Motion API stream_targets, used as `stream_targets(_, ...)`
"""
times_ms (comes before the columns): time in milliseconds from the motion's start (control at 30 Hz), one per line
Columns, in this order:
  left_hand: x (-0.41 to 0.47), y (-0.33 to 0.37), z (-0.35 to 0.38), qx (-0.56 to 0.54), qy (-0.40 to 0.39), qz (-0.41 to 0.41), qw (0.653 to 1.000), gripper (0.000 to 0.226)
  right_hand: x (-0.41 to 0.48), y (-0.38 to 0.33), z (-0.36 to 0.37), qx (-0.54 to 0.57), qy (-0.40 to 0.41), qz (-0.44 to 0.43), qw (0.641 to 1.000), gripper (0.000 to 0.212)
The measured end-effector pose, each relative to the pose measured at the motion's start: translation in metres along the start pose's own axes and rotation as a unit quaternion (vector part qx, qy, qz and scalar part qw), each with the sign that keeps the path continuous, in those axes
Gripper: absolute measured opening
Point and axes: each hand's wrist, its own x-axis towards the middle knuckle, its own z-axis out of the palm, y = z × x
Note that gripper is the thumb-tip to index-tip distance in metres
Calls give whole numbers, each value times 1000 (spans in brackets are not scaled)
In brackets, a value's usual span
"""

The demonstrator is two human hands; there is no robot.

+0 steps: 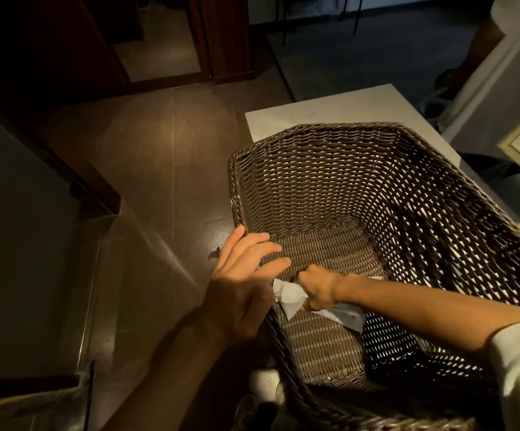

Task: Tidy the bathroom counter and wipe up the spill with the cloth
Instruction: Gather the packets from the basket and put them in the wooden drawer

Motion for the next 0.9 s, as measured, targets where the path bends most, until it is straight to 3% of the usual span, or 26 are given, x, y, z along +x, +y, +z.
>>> stream_targets(67,0,0,0,-2,7,7,1000,74,0,-3,4,-21,-6,-5,1000,13)
stream_targets(300,-1,-1,2,1,15,14,1000,71,-25,-3,-23,-41,-47,13,998,16)
stream_targets(467,-1,-4,-1,-14,4,34,999,66,-53,5,-40,9,-5,85,996,60)
stream_targets(633,-3,-6,-6,-22,-11,42,999,61,-100,3,-73,7,82,159,984,27)
stream_targets(800,-3,-4,-10,-43,-27,33,998,56,-175,-17,-105,31,152,198,968,19)
stream_targets(900,-4,-4,-12,-45,-38,35,998,45,-227,-23,-107,59,208,214,953,24)
